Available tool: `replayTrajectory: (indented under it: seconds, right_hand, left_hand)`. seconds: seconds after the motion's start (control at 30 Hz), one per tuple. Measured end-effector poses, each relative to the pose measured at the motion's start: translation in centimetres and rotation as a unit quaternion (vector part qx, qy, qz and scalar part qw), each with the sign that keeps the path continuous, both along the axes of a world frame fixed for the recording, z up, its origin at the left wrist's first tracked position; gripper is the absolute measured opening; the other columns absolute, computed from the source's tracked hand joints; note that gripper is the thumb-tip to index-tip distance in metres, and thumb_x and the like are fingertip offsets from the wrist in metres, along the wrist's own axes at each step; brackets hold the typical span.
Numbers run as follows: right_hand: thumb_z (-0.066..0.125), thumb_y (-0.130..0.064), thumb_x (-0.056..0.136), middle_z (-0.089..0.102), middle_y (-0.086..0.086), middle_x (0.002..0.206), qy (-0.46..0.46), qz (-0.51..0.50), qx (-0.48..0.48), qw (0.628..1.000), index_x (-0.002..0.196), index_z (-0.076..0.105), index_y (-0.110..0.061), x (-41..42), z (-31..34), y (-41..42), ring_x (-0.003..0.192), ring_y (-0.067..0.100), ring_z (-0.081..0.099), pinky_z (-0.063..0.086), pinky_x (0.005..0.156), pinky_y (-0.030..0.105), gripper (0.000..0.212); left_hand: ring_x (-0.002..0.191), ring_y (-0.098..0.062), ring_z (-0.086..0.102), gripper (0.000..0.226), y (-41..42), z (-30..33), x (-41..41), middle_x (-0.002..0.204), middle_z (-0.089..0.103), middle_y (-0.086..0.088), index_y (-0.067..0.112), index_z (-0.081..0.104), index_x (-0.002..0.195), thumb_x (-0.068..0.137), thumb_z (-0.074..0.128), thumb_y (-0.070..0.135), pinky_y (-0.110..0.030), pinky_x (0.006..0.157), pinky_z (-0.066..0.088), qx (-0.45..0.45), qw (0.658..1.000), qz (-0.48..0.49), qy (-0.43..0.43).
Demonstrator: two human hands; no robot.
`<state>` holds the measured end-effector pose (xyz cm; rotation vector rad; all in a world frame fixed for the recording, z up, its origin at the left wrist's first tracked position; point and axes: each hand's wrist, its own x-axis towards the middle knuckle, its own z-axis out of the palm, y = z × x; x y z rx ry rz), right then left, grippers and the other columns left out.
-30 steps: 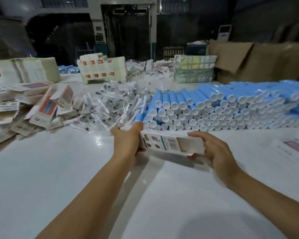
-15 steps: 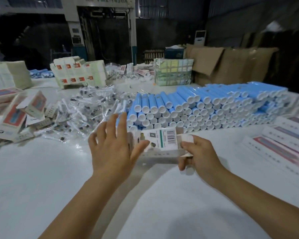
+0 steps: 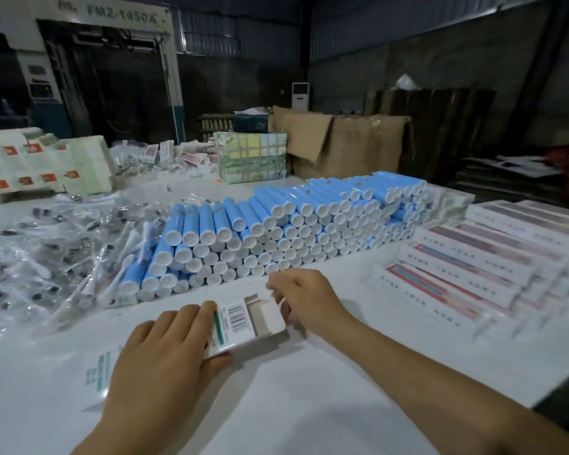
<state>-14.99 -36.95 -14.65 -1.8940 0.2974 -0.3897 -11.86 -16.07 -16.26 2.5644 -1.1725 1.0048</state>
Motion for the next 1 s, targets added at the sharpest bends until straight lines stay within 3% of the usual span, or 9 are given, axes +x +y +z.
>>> replayTrajectory:
  seconds: [0.2,0.27,0.33,0.5,0.6,0.73,0.8,0.9,1.0]
  right_hand:
    - [0.051,-0.016,0.088,0.061,0.027,0.080,-0.051,-0.094,-0.174,0.979,0.079,0.059,0.010,4.1,6.9,-5.1,0.061,0.018,0.048,0.037,0.059,0.028,0.028]
    - [0.049,-0.011,0.087,0.051,0.026,0.071,-0.072,-0.117,-0.244,0.960,0.073,0.056,0.008,6.4,9.1,-5.5,0.064,0.017,0.042,0.030,0.058,0.028,0.025]
    - [0.048,-0.009,0.087,0.059,0.021,0.075,-0.072,-0.128,-0.315,0.938,0.081,0.061,0.008,9.4,11.1,-5.7,0.067,0.020,0.047,0.033,0.058,0.030,0.022]
    - [0.045,-0.006,0.089,0.049,0.008,0.073,0.118,-0.071,-0.524,0.841,0.073,0.051,-0.005,16.4,13.0,-4.6,0.062,0.022,0.047,0.036,0.050,0.027,0.017]
    - [0.045,-0.006,0.089,0.041,0.005,0.069,0.186,-0.053,-0.582,0.790,0.066,0.041,-0.007,19.4,11.9,-3.9,0.057,0.019,0.040,0.036,0.049,0.030,0.023]
    - [0.046,-0.011,0.092,0.046,0.008,0.088,0.237,-0.030,-0.627,0.742,0.085,0.044,-0.007,20.5,12.0,-2.6,0.081,0.027,0.050,0.045,0.066,0.034,0.008]
    - [0.052,-0.011,0.090,0.047,0.007,0.083,0.267,-0.016,-0.629,0.730,0.080,0.045,-0.006,20.3,12.5,-2.3,0.077,0.026,0.052,0.046,0.063,0.033,0.013]
    - [0.054,-0.009,0.085,0.052,0.007,0.075,0.231,-0.029,-0.577,0.783,0.082,0.052,-0.005,18.3,13.5,-1.9,0.058,0.020,0.048,0.038,0.048,0.027,0.005]
    - [0.055,-0.014,0.086,0.054,0.008,0.083,0.087,-0.050,-0.379,0.920,0.140,0.031,-0.013,14.6,14.2,-2.1,0.057,0.020,0.051,0.041,0.046,0.027,0.059]
  left_hand:
    - [0.064,-0.027,0.067,0.074,-1.4,-1.2,0.3,0.081,0.070,-0.007,0.002,0.074,0.094,0.074,0.034,0.060,-0.036,0.061,0.046,0.011,1.000,0.005,-0.025]
    - [0.062,-0.026,0.066,0.070,-1.8,-1.5,0.4,0.079,0.069,-0.007,0.002,0.075,0.093,0.068,0.037,0.056,-0.039,0.064,0.036,0.016,1.000,0.008,-0.020]
    - [0.062,-0.025,0.066,0.070,-1.9,-1.6,0.6,0.078,0.069,-0.006,0.003,0.075,0.093,0.068,0.037,0.057,-0.038,0.060,0.045,0.020,1.000,0.015,-0.009]
    - [0.061,-0.023,0.064,0.068,-1.8,-1.3,0.7,0.078,0.068,-0.001,0.009,0.075,0.094,0.068,0.037,0.059,-0.033,0.052,0.052,0.036,0.999,0.028,0.012]
    - [0.061,-0.023,0.064,0.065,-1.7,-1.3,0.7,0.077,0.067,0.000,0.011,0.075,0.094,0.069,0.043,0.061,-0.032,0.053,0.052,0.041,0.999,0.030,0.014]
    - [0.064,-0.021,0.064,0.062,-1.5,-1.1,0.7,0.080,0.067,0.001,0.011,0.074,0.097,0.065,0.064,0.063,-0.032,0.054,0.052,0.056,0.997,0.041,0.016]
    - [0.065,-0.020,0.063,0.061,-1.4,-0.9,0.5,0.081,0.067,0.003,0.012,0.074,0.099,0.070,0.057,0.063,-0.032,0.056,0.052,0.067,0.997,0.043,0.026]
    - [0.065,-0.022,0.062,0.060,-1.1,-0.7,0.3,0.080,0.066,0.002,0.012,0.072,0.100,0.066,0.068,0.061,-0.034,0.056,0.052,0.062,0.996,0.038,0.042]
    - [0.074,-0.023,0.061,0.067,-0.8,-0.3,0.0,0.090,0.064,0.001,0.012,0.066,0.111,0.067,0.071,0.062,-0.037,0.063,0.050,0.065,0.991,0.055,0.099]
